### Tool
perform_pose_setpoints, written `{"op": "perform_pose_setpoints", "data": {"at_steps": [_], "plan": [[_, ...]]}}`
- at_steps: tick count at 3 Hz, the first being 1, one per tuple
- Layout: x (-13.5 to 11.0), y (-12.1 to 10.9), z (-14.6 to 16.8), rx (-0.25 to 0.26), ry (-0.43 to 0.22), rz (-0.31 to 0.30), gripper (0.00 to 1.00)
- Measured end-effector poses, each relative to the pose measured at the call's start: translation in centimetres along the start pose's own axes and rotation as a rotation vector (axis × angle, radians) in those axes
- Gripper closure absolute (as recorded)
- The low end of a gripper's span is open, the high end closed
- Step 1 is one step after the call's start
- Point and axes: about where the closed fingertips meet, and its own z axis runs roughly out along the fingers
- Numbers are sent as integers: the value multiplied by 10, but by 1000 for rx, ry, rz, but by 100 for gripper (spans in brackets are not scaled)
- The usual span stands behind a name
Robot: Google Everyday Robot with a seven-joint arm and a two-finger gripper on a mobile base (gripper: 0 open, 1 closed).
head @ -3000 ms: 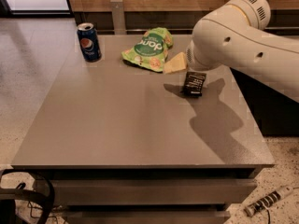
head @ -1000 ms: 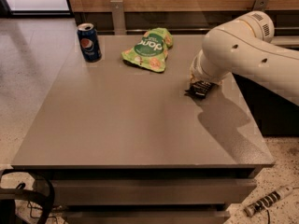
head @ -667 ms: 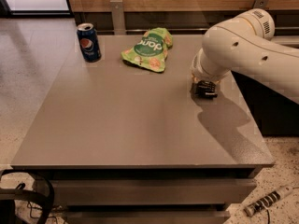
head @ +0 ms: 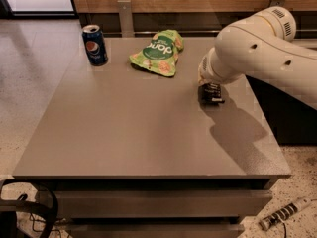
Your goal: Pick rxbar chocolate
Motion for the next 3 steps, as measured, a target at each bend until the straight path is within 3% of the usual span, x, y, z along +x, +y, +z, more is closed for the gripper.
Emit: {"op": "perform_pose_setpoints", "data": {"at_steps": [1, 2, 3], "plan": [[-22, 11, -47, -32, -118, -96, 100], [-56, 28, -100, -108, -258, -189, 100], [-73, 45, -125, -197, -323, -229, 100]]}}
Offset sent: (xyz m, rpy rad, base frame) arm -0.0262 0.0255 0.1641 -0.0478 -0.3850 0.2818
